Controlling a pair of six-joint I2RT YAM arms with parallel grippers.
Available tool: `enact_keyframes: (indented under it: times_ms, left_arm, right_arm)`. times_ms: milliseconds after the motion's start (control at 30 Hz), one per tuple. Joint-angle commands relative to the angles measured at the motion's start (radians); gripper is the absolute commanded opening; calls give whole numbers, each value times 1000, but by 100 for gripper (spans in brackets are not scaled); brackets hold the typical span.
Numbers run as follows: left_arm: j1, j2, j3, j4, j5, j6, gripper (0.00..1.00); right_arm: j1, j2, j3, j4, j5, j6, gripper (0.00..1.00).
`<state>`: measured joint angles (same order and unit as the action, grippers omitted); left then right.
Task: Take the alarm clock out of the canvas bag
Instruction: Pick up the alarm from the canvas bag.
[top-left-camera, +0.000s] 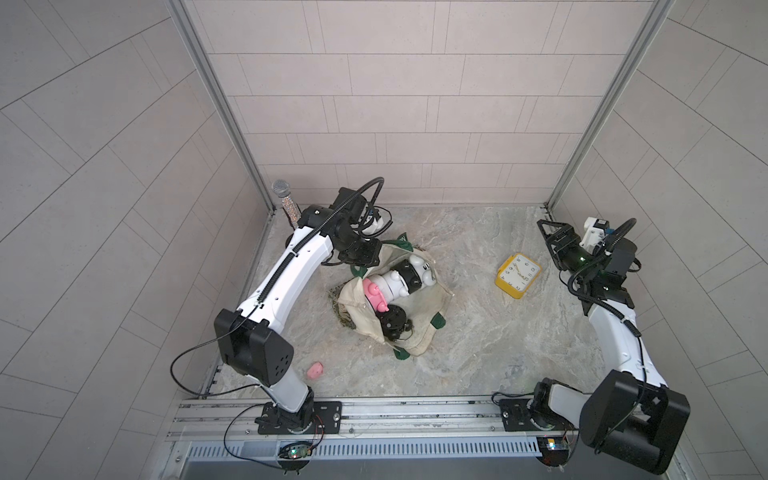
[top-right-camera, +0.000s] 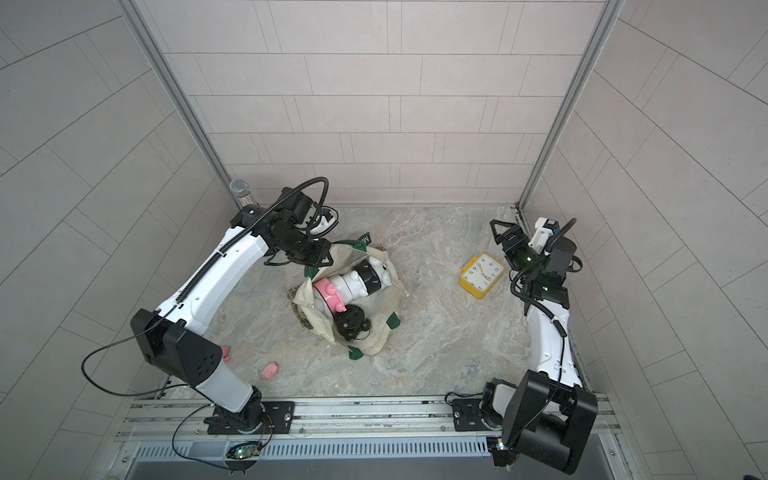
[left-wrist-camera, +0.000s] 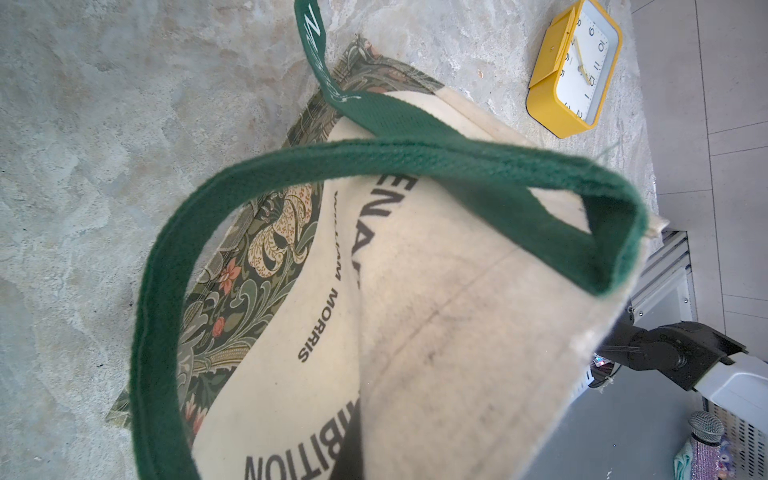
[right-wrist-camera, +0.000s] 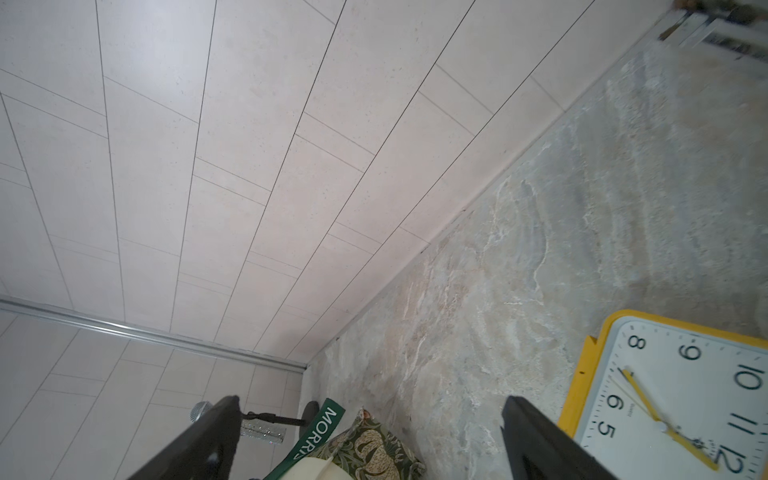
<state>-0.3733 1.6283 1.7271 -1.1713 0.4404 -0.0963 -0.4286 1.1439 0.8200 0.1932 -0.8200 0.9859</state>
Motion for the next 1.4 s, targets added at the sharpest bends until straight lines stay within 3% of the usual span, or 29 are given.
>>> enact_keyframes:
  times_ms: [0,200,533,700,933,1067,1367]
  left_arm:
    - [3,-44,2,22,8,12,7]
    - [3,-44,6,16,2,16,6]
    - [2,-44,8,12,2,16,6]
    - [3,-40,14,10,0,17,5]
    - [3,-35,16,6,-3,17,5]
    - [3,-33,18,3,-3,19,5]
    - [3,-29,24,1,6,16,3]
  right_arm:
    - [44,21,-6,102,-56,98,100]
    - [203,31,63,65,-84,20,100]
    - [562,-44,245,-335,-9,-515,98]
    - [750,-139,248,-434,101,-828,95]
    - [1015,-218,208,-493,333,-1107,94]
    - [1140,-202,190,-507,479,-1212,92]
    - [1363,-143,105,-482,671,-1372,89]
